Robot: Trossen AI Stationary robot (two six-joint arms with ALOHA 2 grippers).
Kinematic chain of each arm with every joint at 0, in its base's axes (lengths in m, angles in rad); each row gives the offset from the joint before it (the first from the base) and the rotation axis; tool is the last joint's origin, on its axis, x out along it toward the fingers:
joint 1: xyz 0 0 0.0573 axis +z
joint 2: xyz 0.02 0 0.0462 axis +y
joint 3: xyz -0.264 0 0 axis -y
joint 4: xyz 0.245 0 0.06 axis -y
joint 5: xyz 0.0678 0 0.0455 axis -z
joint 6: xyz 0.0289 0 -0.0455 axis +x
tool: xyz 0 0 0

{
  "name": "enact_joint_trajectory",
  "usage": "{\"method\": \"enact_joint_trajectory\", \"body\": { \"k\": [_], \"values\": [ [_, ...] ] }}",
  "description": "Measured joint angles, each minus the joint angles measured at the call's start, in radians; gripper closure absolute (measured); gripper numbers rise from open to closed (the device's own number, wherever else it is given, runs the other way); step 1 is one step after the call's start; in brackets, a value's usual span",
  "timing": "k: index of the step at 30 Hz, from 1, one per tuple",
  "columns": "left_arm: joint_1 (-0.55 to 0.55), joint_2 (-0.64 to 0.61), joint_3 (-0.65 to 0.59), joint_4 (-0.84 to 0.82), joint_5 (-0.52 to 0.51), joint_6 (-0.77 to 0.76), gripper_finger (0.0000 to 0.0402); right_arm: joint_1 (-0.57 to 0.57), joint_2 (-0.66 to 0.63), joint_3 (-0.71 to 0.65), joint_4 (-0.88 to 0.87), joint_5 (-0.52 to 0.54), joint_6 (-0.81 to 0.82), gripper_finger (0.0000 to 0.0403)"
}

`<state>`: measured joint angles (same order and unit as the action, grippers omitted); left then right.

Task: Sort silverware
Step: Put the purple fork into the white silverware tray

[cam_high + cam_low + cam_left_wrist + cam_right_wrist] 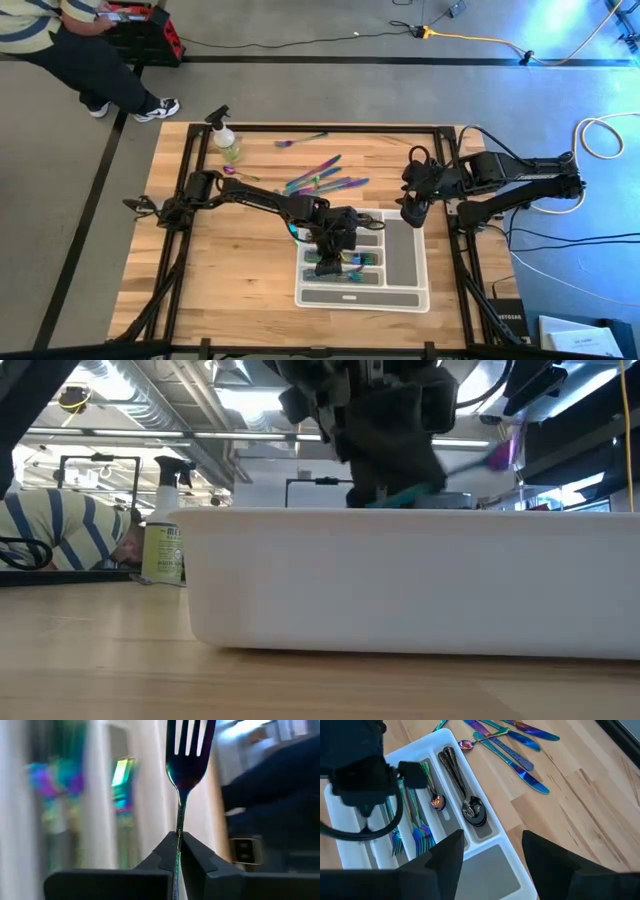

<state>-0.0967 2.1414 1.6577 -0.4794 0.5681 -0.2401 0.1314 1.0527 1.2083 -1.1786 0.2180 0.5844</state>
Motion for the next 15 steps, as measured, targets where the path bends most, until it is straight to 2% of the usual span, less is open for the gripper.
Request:
{"method": "enact_joint_trajectory", "body": {
  "k": [3, 8, 15],
  "values": [
    [0.000, 0.000, 0.000, -0.063, -0.054, 0.030, 0.0401, 0.000, 0.000, 0.000, 0.002, 0.000, -0.012, 0.0217],
    [-0.002, 0.013, 0.000, -0.114, -0.045, 0.045, 0.0401, 0.000, 0.000, 0.000, 0.001, 0.000, -0.014, 0.0217],
    [-0.006, 0.018, 0.000, -0.106, -0.011, 0.062, 0.0401, 0.000, 0.000, 0.000, 0.001, 0.000, -0.014, 0.0217]
  ]
}}
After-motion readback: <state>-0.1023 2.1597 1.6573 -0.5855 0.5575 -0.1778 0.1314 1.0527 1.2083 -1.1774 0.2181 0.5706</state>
